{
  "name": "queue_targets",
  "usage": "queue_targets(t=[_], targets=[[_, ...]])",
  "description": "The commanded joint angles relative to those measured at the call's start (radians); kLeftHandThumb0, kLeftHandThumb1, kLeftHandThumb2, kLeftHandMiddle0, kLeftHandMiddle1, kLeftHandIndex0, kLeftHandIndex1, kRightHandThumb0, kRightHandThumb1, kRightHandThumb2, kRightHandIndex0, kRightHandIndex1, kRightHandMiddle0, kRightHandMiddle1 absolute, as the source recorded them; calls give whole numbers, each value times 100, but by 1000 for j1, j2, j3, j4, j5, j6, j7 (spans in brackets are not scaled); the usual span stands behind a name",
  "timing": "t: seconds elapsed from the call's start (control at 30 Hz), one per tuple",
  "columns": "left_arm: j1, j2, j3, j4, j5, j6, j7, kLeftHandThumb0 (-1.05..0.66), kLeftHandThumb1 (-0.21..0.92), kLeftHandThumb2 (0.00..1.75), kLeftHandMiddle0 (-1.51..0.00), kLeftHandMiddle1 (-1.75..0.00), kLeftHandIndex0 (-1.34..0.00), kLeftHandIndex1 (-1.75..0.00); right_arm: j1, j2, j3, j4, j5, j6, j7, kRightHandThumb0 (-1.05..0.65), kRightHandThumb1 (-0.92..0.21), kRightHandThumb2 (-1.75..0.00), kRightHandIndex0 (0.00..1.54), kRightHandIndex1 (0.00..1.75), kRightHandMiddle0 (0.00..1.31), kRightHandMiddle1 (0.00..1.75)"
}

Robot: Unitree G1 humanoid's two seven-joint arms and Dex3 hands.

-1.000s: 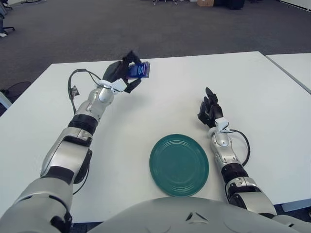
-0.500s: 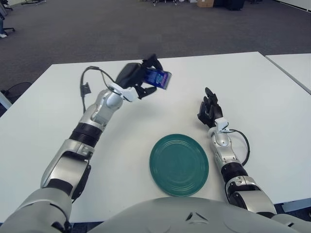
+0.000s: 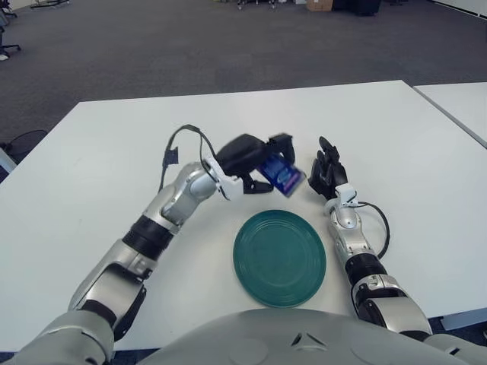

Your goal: Put the gum into the plate.

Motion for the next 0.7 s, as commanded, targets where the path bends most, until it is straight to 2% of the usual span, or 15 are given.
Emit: queue_targets(t=[0.0, 0.27, 0.37, 0.67], targets=[[22, 44, -53, -116, 43, 21, -120, -50, 25, 139, -122, -175, -66, -175, 184, -5, 10, 203, -22, 126, -7, -84, -92, -88, 6, 0, 0, 7], [39, 92, -81, -195, 58, 2, -234, -48, 32, 130, -123, -175, -60, -175, 198, -11, 37, 168, -52, 127, -37, -88, -92, -88, 3, 0, 0, 0], [24, 111, -112, -207, 82, -18, -291, -47, 35, 127, -121, -175, -59, -175, 208, -4, 41, 142, -60, 128, -57, -88, -92, -88, 3, 0, 0, 0], [-1, 99, -167, -191, 145, -57, -345, -44, 45, 114, -112, -175, -51, -175, 218, 6, 41, 124, -53, 120, -66, -86, -92, -90, 2, 0, 0, 0]])
